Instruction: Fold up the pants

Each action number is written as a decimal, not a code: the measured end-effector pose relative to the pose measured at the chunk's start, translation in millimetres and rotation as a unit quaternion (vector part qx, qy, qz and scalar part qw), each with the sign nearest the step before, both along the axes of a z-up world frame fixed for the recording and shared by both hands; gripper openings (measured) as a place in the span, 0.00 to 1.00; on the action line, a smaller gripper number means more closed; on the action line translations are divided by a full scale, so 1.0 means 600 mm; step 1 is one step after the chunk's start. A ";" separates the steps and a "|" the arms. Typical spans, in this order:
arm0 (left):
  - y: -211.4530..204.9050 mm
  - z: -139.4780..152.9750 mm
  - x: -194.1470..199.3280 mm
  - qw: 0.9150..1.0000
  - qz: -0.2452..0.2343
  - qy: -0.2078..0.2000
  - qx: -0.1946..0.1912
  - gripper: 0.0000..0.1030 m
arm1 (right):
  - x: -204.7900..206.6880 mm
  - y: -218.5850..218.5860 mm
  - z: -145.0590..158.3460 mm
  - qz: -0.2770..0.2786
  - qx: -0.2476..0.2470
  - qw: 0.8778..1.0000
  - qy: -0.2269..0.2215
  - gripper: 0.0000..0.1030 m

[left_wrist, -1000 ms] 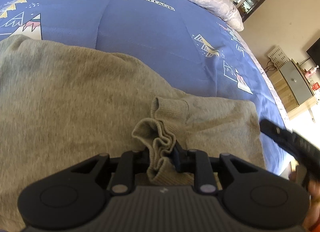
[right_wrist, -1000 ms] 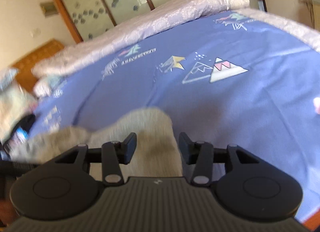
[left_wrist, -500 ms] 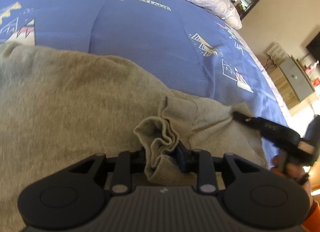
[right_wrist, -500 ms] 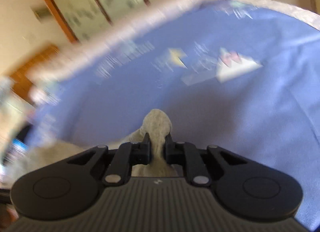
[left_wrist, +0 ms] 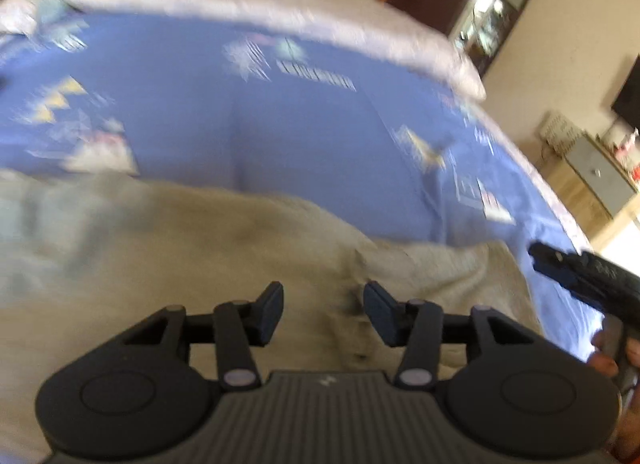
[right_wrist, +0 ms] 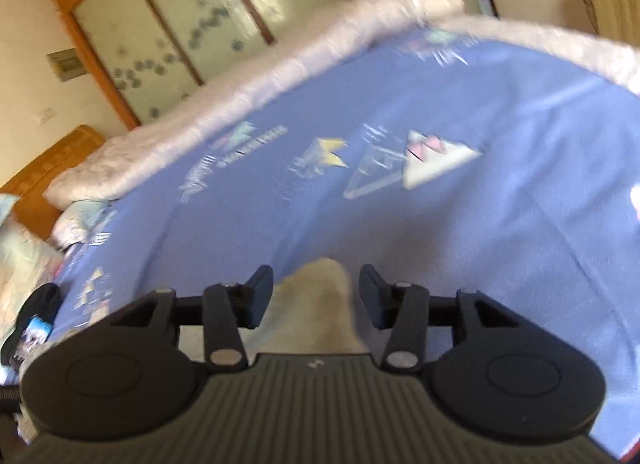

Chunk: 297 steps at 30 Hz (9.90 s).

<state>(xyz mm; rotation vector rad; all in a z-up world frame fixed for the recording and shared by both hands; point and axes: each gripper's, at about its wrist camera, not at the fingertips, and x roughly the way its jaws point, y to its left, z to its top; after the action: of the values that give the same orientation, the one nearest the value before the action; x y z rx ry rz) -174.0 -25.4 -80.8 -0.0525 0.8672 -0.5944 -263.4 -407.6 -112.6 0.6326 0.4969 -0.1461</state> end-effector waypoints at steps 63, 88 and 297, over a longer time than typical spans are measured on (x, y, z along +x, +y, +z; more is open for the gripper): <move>0.071 0.023 -0.110 0.973 -0.183 -0.139 0.027 0.58 | 0.098 0.265 0.031 0.150 0.127 0.980 0.041 0.34; 0.153 -0.007 -0.054 0.997 -0.053 -0.049 -0.009 0.31 | 0.194 0.292 0.003 0.157 0.034 0.983 0.086 0.38; -0.171 -0.005 -0.078 0.981 -0.187 0.007 0.044 0.58 | 0.035 -0.108 -0.016 0.076 0.214 0.973 0.040 0.60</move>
<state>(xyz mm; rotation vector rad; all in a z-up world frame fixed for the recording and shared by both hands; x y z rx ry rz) -220.9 -127.9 -83.7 0.1904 0.9228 -0.9063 -242.4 -472.3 -122.4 1.0094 0.6608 0.0860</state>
